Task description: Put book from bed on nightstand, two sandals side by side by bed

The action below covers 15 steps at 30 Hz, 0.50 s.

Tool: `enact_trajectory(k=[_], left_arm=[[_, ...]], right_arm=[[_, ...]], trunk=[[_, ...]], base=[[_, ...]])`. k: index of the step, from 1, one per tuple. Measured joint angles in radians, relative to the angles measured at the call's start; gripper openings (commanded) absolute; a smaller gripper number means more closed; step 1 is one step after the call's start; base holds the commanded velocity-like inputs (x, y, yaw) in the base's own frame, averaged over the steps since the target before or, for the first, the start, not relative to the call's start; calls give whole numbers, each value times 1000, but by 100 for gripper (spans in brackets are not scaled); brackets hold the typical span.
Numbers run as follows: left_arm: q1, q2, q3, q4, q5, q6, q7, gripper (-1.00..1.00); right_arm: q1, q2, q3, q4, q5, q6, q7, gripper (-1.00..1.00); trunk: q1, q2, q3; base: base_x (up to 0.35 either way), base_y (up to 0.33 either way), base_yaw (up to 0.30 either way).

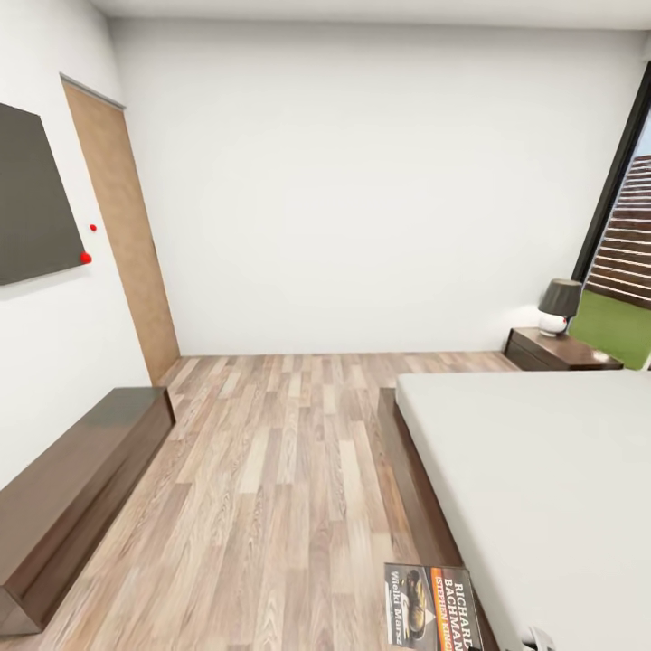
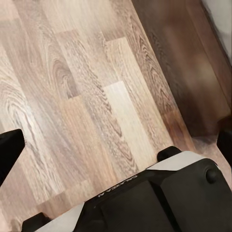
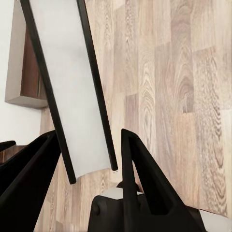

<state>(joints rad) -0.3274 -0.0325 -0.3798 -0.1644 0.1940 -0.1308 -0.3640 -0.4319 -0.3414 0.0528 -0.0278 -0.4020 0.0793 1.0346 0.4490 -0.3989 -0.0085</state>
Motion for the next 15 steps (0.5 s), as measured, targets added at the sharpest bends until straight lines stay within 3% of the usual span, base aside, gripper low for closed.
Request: enact_trajectory(k=[15], left_arm=[[0, 0, 0, 0, 0, 1, 2, 100]], right_arm=[[0, 1, -1, 0, 0, 0, -1, -100]], trunk=[[0, 0, 0]], base=[[315, 117, 0]])
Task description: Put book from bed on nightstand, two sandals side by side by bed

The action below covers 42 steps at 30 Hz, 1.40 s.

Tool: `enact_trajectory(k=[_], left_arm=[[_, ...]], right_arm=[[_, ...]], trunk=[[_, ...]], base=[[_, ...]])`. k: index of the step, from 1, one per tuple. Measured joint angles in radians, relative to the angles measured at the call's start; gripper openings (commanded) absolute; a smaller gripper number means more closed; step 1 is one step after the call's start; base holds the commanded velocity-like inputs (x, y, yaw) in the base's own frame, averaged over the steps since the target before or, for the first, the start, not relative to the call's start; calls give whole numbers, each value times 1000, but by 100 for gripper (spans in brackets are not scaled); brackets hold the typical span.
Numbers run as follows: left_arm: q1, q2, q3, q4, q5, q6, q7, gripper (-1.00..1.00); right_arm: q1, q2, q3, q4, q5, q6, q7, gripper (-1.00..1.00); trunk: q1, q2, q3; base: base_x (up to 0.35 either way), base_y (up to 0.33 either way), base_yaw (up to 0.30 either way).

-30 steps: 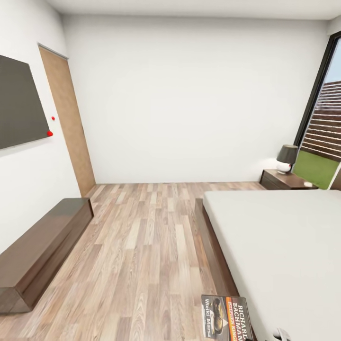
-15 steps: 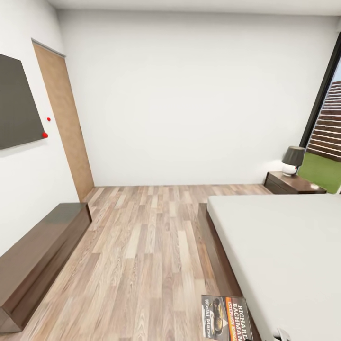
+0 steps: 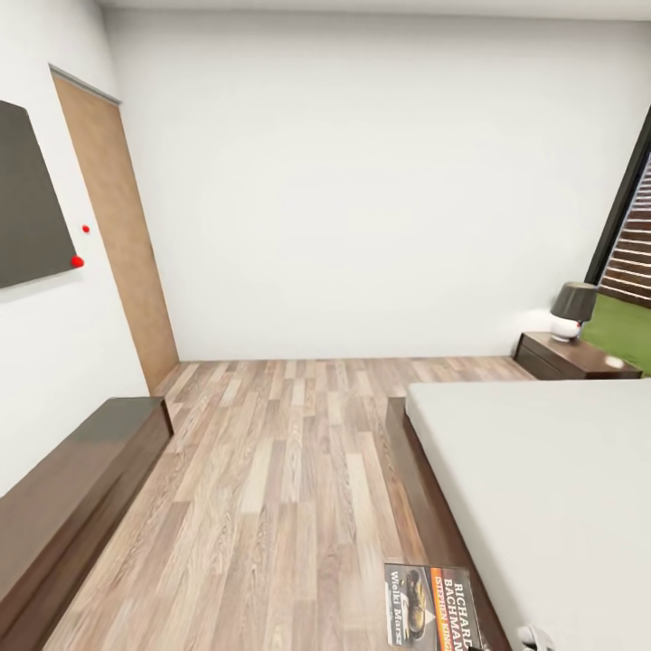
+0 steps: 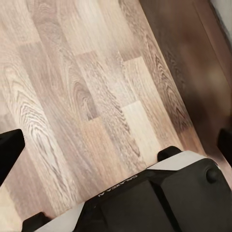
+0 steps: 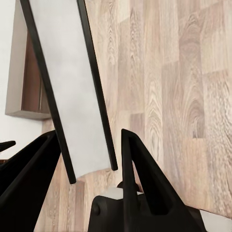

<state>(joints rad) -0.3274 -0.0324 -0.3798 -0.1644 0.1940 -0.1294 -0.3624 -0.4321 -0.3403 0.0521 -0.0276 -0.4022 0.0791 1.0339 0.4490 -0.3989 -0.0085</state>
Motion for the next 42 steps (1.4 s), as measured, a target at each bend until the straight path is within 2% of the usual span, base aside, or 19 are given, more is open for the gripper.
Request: enact_trajectory(k=[42], left_arm=[[0, 0, 0, 0, 0, 0, 0, 100]], right_arm=[[0, 0, 0, 0, 0, 0, 0, -100]], trunk=[[0, 0, 0]], base=[[315, 116, 0]])
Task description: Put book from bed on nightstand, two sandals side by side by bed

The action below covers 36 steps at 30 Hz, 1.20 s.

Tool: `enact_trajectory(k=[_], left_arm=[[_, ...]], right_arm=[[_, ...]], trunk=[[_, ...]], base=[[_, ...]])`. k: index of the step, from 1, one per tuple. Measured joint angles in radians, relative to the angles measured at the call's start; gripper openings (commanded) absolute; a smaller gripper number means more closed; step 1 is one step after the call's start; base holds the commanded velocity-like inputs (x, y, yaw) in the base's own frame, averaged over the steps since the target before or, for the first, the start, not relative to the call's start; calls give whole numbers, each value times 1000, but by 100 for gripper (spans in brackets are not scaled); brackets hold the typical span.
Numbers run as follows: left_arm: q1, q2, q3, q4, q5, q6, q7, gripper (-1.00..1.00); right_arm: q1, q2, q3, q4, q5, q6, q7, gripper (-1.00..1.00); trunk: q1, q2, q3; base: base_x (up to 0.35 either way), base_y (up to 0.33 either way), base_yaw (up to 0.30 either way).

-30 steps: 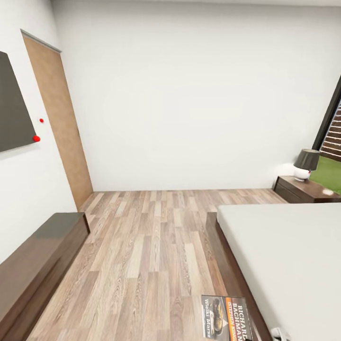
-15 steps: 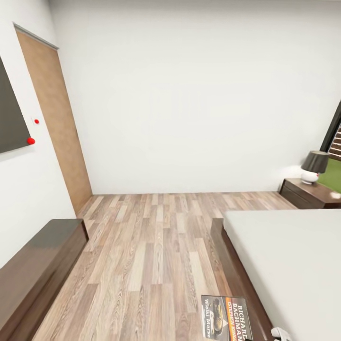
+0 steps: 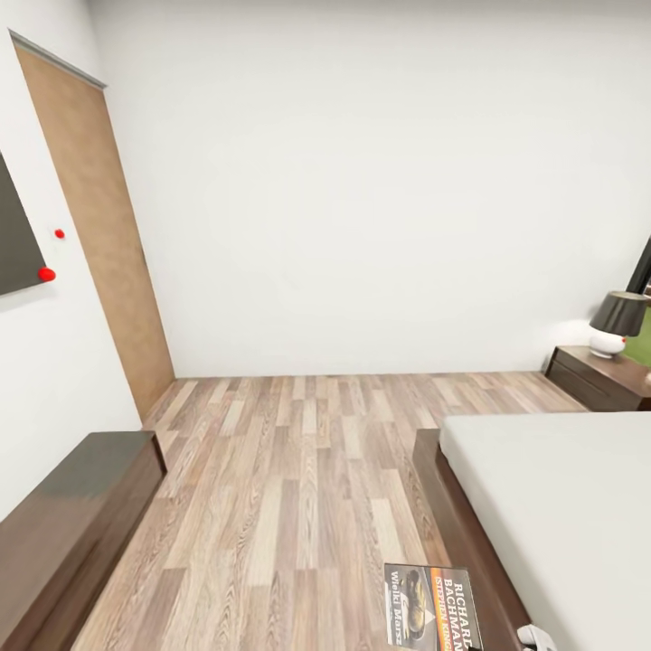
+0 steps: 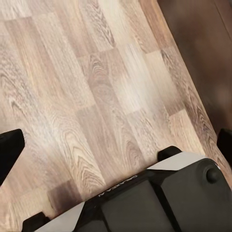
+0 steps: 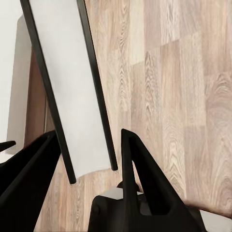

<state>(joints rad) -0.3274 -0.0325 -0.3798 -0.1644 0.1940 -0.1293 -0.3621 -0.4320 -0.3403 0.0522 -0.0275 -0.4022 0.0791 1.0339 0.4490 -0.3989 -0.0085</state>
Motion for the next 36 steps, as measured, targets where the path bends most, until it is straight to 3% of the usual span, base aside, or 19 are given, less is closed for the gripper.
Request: enact_trajectory(k=[13, 36], left_arm=[[0, 0, 0, 0, 0, 0, 0, 100], [0, 0, 0, 0, 0, 0, 0, 100]], right_arm=[[0, 0, 0, 0, 0, 0, 0, -100], [0, 0, 0, 0, 0, 0, 0, -100]], trunk=[[0, 0, 0], [0, 0, 0]], base=[[315, 90, 0], [327, 3, 0]])
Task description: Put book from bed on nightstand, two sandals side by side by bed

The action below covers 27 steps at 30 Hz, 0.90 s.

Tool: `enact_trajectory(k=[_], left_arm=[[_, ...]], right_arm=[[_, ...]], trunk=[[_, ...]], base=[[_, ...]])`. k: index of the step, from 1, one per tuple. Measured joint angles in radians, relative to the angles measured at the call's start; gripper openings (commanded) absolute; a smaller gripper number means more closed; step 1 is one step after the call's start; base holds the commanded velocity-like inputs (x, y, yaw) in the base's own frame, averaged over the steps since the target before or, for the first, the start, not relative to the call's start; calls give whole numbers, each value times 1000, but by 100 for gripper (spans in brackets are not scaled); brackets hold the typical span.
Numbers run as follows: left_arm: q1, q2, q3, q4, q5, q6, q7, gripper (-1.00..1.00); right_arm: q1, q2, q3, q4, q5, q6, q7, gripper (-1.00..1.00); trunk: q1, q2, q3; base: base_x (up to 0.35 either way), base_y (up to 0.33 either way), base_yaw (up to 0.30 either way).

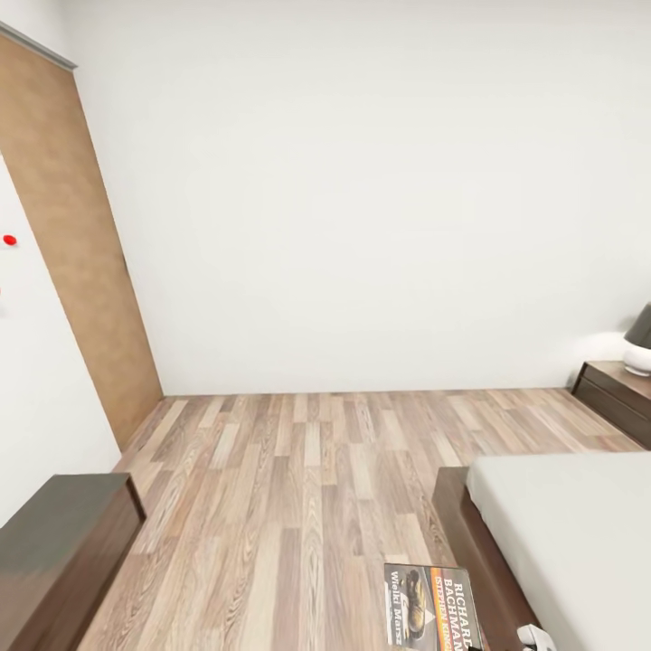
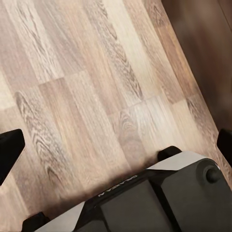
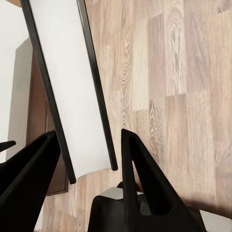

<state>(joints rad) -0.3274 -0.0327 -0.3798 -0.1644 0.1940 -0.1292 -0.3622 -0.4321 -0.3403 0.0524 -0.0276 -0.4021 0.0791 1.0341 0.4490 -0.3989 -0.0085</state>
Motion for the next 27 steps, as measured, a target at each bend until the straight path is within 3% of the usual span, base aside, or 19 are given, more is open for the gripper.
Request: enact_trajectory(k=[27], left_arm=[[0, 0, 0, 0, 0, 0, 0, 100]], right_arm=[[0, 0, 0, 0, 0, 0, 0, -100]], trunk=[[0, 0, 0]], base=[[328, 0, 0]])
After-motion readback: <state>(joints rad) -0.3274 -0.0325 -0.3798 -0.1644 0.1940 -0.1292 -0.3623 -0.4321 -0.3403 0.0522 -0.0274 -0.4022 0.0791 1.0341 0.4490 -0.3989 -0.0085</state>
